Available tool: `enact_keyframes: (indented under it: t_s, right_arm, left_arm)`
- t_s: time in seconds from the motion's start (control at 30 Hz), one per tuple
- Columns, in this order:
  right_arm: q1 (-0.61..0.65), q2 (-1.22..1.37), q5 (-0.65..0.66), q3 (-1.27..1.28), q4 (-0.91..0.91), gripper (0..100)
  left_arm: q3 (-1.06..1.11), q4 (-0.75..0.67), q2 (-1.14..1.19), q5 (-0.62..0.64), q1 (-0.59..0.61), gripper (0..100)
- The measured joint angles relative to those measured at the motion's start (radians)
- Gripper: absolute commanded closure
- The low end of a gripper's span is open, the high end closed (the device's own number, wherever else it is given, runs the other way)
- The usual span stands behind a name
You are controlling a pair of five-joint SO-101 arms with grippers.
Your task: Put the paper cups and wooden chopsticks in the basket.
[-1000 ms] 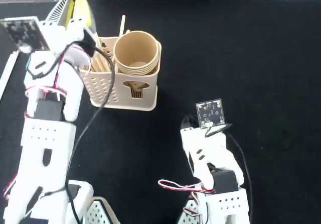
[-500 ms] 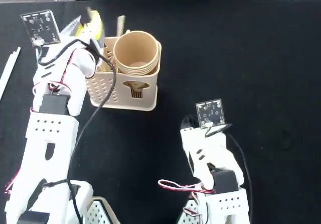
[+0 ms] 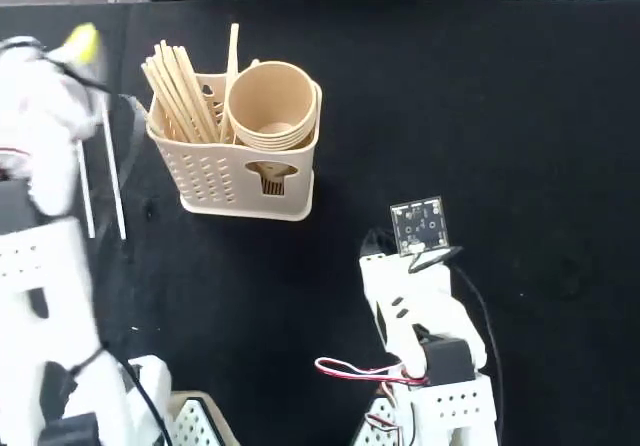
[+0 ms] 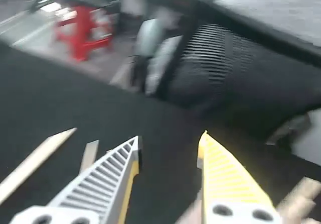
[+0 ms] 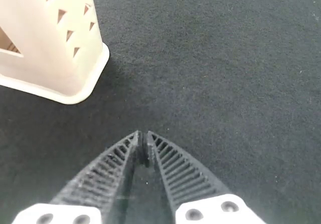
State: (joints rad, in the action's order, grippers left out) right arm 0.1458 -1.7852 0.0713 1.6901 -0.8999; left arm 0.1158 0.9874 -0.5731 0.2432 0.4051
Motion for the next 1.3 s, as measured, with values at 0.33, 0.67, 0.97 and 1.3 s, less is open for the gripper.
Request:
enact_keyframes:
  t_s: [0.33,0.67,0.97,1.3]
  right_arm:
    - [0.000,0.000,0.000,0.000,0.000,98.5]
    - [0.000,0.000,0.000,0.000,0.000,98.5]
    - [0.000,0.000,0.000,0.000,0.000,98.5]
    - [0.000,0.000,0.000,0.000,0.000,98.5]
  left_arm:
    - [-0.253,0.229,0.589,-0.189,0.114,80]
    - [-0.821,0.552,1.338,-0.252,0.121,81]
    - [-1.341,0.764,1.722,-0.331,0.138,97]
    - [-1.399,0.767,1.740,-0.393,0.196,97]
